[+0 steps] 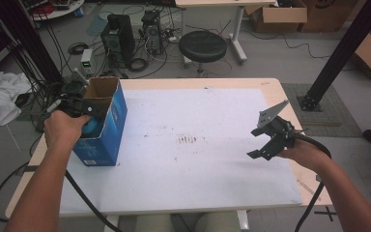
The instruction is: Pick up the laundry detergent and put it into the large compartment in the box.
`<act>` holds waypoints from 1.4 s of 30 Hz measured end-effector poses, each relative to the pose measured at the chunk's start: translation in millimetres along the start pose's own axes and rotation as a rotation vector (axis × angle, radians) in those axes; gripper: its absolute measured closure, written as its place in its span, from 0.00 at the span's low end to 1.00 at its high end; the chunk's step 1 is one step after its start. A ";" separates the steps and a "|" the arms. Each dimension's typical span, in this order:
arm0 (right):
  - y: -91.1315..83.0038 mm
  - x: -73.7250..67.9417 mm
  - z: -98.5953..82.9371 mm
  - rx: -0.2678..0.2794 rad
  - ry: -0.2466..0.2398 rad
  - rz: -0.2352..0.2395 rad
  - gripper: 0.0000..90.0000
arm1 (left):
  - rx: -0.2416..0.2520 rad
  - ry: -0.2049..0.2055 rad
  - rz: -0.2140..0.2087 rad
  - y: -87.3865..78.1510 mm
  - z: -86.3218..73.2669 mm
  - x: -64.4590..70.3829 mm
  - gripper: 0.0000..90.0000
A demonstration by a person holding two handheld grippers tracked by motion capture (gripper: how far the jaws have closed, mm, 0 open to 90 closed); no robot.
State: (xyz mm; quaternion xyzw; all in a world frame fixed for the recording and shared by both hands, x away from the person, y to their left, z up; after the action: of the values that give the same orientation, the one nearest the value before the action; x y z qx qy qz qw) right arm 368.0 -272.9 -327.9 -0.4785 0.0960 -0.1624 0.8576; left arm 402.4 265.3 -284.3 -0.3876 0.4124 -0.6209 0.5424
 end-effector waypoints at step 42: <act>-9.9 -6.0 3.3 0.005 -0.004 -0.013 0.18 | 0.112 0.131 -0.051 -74.3 10.2 23.9 0.26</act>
State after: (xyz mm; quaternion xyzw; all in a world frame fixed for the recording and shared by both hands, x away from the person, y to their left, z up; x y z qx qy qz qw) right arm 361.6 -272.9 -317.8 -0.4773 0.0906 -0.1672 0.8579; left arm 382.9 245.9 -210.5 -0.3256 0.4017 -0.6807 0.5189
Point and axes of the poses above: each handheld gripper's, and its own axes: y roughly forward along the jaws, z roughly out of its top, x roughly to its right, the point moved 1 cm from there along y, roughly forward along the jaws, and after that the axes turned 2 degrees about y, right-handed, at the moved point
